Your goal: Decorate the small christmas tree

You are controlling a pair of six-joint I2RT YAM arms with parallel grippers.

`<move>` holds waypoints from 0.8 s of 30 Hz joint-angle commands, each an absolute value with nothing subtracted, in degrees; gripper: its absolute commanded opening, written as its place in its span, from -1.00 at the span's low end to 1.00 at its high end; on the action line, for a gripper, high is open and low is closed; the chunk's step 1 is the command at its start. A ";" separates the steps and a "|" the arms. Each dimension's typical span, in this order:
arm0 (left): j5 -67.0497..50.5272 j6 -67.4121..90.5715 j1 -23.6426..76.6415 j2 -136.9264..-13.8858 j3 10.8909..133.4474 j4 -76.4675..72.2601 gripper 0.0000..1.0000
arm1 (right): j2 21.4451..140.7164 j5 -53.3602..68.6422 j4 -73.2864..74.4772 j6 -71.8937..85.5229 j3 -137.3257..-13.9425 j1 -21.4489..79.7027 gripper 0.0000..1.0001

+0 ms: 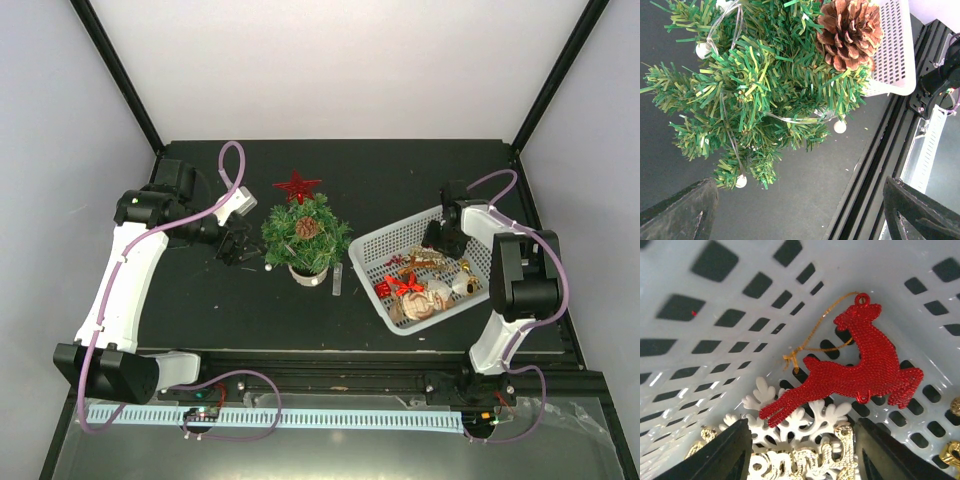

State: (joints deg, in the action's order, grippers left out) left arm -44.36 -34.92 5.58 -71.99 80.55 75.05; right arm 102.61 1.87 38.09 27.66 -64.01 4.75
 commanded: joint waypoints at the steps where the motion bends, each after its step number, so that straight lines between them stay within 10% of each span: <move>1: -45.26 -34.62 5.20 -71.11 82.75 75.24 0.80 | 102.24 3.92 36.19 27.67 -62.57 4.82 0.07; 19: -45.41 -34.42 5.27 -71.71 82.31 74.05 0.80 | 93.58 3.96 38.71 27.44 -59.24 4.88 -0.75; 24: -45.67 -34.37 5.21 -71.81 81.94 73.66 0.80 | 93.94 4.67 39.36 27.35 -60.12 4.79 -0.61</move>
